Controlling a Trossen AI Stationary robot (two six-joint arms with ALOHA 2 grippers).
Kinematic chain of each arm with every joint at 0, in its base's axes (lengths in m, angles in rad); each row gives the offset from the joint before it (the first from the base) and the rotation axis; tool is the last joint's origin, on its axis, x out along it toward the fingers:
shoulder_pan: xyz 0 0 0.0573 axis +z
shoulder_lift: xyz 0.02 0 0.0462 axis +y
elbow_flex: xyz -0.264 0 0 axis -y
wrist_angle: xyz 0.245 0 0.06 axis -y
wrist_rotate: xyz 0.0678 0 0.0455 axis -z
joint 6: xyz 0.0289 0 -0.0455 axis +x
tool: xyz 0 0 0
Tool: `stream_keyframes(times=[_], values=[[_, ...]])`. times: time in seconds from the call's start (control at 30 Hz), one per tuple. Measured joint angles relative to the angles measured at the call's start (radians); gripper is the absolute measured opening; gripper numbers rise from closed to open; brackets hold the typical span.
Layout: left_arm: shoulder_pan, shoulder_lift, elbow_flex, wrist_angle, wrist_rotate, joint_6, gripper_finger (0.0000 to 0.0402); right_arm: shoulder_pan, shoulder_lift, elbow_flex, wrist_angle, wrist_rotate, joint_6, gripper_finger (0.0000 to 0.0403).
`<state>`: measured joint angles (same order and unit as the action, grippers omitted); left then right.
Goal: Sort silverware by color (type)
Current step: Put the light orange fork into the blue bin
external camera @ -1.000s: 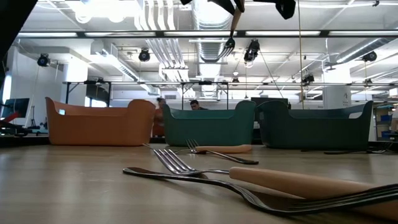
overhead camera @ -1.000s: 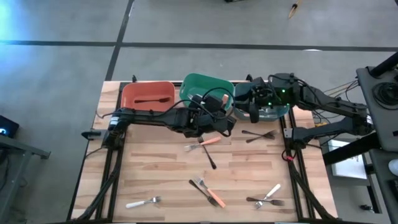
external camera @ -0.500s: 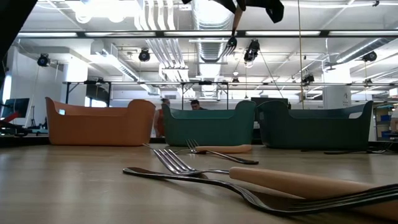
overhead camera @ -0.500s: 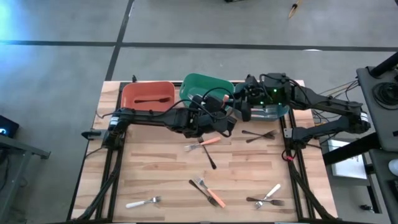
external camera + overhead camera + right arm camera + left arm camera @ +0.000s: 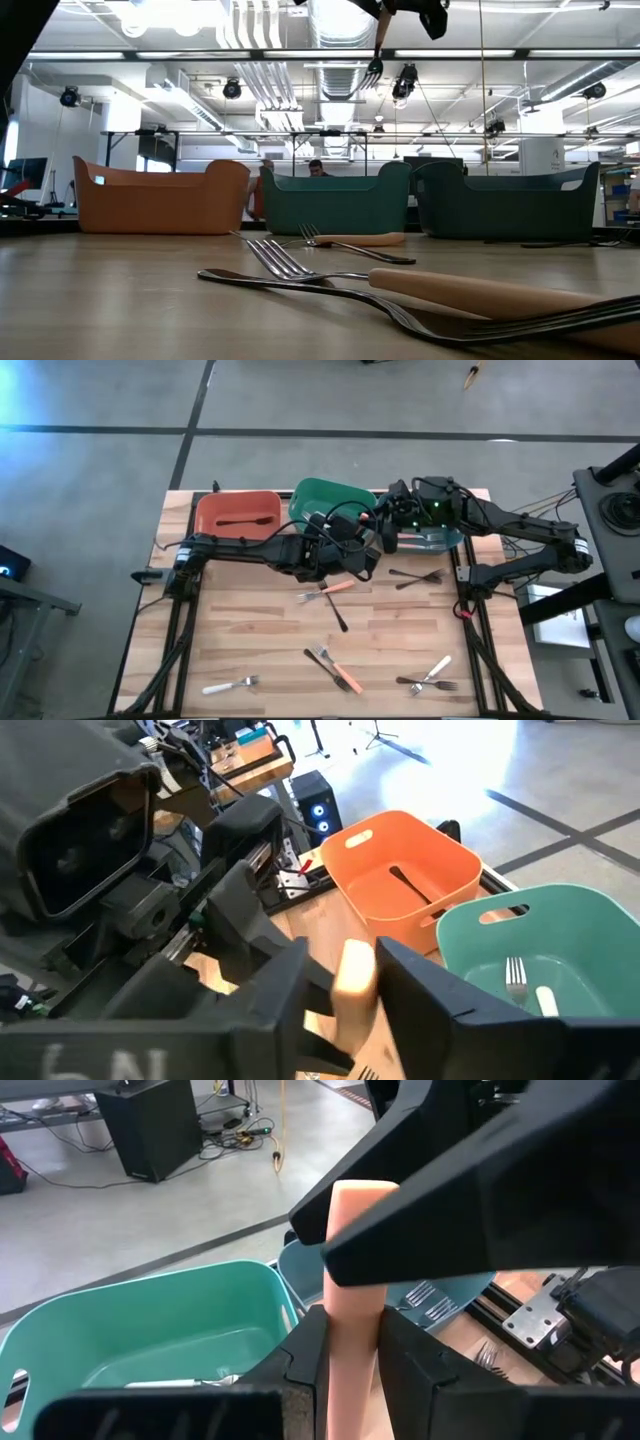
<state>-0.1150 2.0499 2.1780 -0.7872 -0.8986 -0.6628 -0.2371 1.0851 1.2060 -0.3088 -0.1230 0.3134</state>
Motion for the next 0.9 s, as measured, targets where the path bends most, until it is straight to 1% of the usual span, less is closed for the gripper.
stream_keyframes(times=[0.13,0.47,0.53,0.7,0.9], values=[[0.0,0.0,0.0,-0.003,-0.002,-0.002,0.0048,-0.001,0.003,0.0,-0.003,0.01,-0.012,0.0045],[0.0,0.0,0.0,-0.001,-0.027,-0.012,0.0052,-0.004,0.006,0.0,0.001,0.004,-0.021,0.0043],[0.002,0.0,0.0,0.004,-0.023,-0.012,0.007,-0.006,0.003,0.0,0.001,-0.003,-0.019,0.0043],[0.01,0.0,0.0,0.008,-0.001,-0.012,0.0132,-0.005,-0.003,0.0,-0.008,-0.023,-0.018,0.0043],[0.013,0.0,0.0,0.002,-0.001,0.005,0.019,-0.016,-0.012,0.001,-0.048,-0.008,-0.056,0.0043]])
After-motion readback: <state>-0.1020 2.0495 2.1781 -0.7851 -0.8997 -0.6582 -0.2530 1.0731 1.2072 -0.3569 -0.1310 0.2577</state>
